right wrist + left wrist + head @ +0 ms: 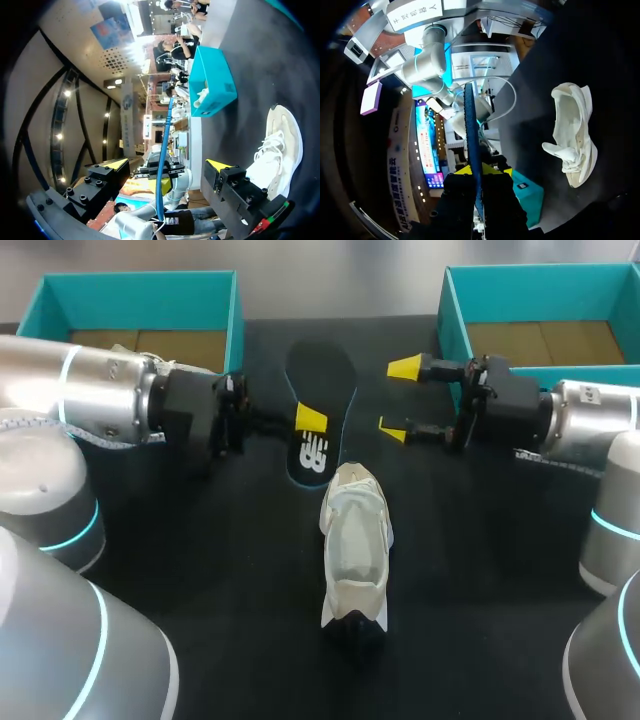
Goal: Take the shoe out of the shoebox, open the shoe tongue, remove and reinsert the insole, then place the shoe into the shoebox
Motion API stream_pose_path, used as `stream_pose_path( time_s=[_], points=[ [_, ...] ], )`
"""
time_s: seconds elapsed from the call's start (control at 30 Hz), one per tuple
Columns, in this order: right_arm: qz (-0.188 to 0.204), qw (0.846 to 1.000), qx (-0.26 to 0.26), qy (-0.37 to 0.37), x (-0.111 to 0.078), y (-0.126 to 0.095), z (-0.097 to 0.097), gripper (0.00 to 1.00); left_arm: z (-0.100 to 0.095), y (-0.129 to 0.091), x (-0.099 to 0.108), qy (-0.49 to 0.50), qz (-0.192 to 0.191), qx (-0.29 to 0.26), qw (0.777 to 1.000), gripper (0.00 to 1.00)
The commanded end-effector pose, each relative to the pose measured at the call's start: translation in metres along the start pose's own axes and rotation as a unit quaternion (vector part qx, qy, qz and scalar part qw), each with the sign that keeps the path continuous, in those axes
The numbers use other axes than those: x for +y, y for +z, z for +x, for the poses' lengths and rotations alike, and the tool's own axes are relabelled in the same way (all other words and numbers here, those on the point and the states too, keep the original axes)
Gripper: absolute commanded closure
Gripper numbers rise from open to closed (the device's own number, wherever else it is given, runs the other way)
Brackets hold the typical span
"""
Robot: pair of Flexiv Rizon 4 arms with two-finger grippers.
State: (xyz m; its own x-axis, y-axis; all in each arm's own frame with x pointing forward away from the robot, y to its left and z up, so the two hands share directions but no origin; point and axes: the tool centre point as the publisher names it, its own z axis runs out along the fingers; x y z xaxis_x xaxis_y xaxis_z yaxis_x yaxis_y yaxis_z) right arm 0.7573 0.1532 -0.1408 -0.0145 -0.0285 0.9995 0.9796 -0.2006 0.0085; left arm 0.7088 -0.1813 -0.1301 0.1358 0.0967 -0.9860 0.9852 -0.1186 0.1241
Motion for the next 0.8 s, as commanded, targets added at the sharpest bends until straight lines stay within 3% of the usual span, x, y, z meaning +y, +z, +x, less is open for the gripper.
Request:
stream_pose_path(
  time_s=[0.03,0.23,0.4,0.47,0.53,0.67,0.8],
  points=[
    [-0.003,1.0,-0.005,-0.002,-0.001,0.012,-0.003,0.0,0.007,0.008,0.005,0.012,0.001,-0.011,1.0,1.0],
    [-0.001,1.0,-0.005,-0.006,-0.005,0.016,-0.012,0.03,0.017,0.015,0.01,0.026,0.005,0.008,1.0,1.0],
    [0.008,1.0,-0.015,-0.015,-0.01,0.021,-0.017,0.34,0.021,0.018,0.014,0.024,0.003,0.01,1.0,1.0],
    [0.009,1.0,-0.019,-0.016,-0.012,0.022,-0.019,0.41,0.022,0.019,0.014,0.024,0.001,0.009,1.0,1.0],
    [0.011,1.0,-0.022,-0.015,-0.013,0.022,-0.021,0.41,0.022,0.022,0.012,0.026,0.004,0.006,1.0,1.0],
    [0.016,1.0,-0.02,-0.016,-0.015,0.024,-0.021,0.5,0.026,0.027,0.01,0.025,0.008,0.009,1.0,1.0],
    [0.019,0.999,-0.022,-0.02,-0.017,0.024,-0.02,0.5,0.029,0.029,0.01,0.024,0.006,0.009,1.0,1.0]
  ],
)
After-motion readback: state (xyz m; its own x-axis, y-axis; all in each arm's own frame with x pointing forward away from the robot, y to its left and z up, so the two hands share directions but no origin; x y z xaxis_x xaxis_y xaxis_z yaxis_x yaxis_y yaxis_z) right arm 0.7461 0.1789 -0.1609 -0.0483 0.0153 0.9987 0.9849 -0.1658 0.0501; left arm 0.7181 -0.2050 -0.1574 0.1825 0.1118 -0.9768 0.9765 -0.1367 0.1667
